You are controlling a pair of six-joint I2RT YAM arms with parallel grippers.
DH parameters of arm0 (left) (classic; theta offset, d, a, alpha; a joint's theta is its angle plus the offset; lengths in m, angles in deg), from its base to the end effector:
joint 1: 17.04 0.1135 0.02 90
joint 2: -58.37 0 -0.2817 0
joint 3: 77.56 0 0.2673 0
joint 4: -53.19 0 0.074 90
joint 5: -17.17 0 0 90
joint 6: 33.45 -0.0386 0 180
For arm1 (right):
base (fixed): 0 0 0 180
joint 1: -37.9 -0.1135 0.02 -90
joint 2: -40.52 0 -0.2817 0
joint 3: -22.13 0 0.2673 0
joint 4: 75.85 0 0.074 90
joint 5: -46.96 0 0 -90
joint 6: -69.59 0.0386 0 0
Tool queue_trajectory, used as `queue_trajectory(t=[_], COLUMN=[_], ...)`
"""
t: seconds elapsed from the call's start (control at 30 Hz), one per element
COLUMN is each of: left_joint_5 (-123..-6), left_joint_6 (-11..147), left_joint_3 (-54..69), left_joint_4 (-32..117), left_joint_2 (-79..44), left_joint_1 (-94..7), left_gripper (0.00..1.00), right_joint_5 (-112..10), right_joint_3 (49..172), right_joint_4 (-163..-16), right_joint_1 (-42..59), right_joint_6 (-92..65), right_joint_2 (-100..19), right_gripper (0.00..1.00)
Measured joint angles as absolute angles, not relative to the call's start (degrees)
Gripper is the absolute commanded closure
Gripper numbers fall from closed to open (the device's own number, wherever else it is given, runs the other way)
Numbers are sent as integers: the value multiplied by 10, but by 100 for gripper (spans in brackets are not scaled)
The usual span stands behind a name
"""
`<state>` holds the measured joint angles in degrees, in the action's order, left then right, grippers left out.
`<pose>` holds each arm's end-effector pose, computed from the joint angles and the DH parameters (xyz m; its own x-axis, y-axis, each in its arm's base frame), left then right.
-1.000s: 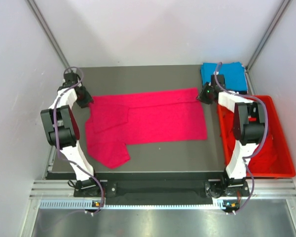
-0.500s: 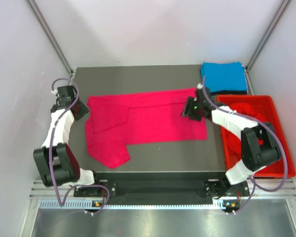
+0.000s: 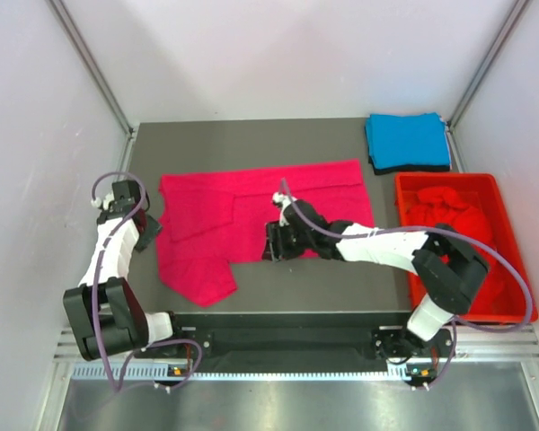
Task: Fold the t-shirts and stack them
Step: Fold the tshirt
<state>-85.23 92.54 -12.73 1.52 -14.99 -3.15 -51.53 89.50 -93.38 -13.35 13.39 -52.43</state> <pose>0.2496 0.0703 0.2468 -0.4829 -0.7106 -0.5116 -0.7686 0.6240 -0.1413 0.2193 0.2824 0.2028 -0.8221 -0.1453 -0.5505 -0.4591 0.7411 0.4900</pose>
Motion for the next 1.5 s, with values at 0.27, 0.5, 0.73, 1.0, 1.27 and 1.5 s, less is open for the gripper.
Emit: queue_trajectory(t=[0.27,0.5,0.73,1.0,1.27,1.5], left_joint_5=[-854,-837,-808,-643,-549,-520], left_joint_6=[943,955,943,889,911,927], left_joint_3=[-155,-205,-206,-100,-94,-106], left_joint_4=[1,2,-4,61,121,139], left_joint_2=[-142,-144,-144,-147,-177,-222], left_joint_1=[9,20,46,107,172,180], left_gripper=[51,50,50,49,49,49], right_joint_5=[-487,-472,-433,-427,-428,-416], right_joint_3=[949,1020,1020,1055,1094,1129], right_joint_4=[-885,-888,-869,-800,-766,-771], right_joint_1=[-236,-263,-309,-392,-416,-421], right_joint_6=[90,97,7,-165,-289,-331], right_joint_2=[-611,-677,-695,-726,-791,-827], right_gripper=[46,44,42,37,39,81])
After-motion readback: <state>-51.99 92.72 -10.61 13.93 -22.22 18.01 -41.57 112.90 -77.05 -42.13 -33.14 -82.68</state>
